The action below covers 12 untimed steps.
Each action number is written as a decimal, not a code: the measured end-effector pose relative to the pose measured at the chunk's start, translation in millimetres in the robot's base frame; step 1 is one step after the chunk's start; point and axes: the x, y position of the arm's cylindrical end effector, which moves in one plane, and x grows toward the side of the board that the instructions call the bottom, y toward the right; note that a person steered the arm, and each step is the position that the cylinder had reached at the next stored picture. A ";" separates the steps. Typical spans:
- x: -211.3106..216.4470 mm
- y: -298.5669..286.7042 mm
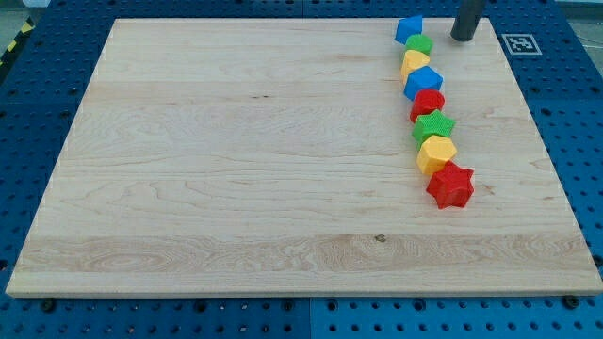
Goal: Move the green circle to the top left of the yellow heart
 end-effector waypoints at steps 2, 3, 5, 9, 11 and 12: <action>0.1 -12.4; 10.3 -12.5; 15.3 -27.6; 15.3 -57.2; 17.5 -30.2; 23.0 -13.5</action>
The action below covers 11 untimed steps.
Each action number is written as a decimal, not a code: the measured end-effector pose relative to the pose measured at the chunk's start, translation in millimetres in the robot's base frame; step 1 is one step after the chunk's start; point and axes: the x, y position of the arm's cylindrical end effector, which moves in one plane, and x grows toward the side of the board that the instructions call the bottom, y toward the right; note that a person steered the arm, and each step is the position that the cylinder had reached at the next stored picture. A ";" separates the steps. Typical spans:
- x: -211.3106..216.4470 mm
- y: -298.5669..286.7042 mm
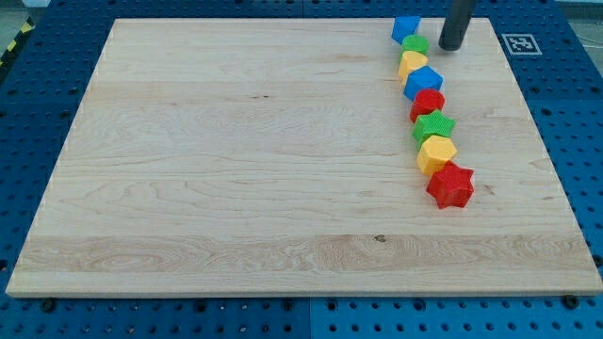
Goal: Move the green circle to the top left of the yellow heart
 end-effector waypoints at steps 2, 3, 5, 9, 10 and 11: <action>3.8 -6.6; 4.2 -23.1; 4.2 -52.8; 14.2 -77.7; 29.7 -85.5; 45.2 -95.3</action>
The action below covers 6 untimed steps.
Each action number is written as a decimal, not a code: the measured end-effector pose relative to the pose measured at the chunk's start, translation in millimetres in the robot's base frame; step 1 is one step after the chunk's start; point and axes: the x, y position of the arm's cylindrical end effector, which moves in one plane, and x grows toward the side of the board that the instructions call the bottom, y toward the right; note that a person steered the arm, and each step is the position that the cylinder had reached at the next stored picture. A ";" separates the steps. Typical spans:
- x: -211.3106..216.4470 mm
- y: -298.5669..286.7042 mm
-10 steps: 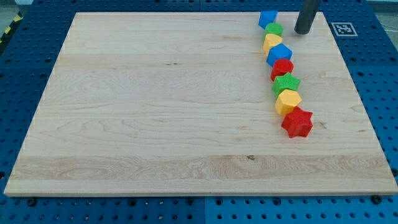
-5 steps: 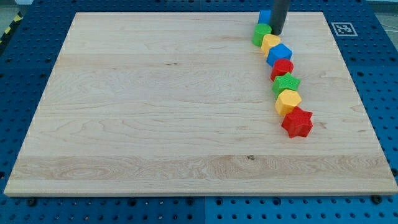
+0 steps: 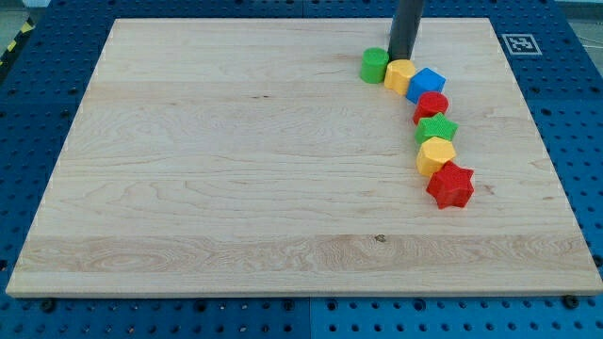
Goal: Move the green circle to the top left of the yellow heart
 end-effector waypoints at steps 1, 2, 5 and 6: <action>12.8 -11.3; 19.1 -14.0; 18.8 -38.3; 18.8 -53.1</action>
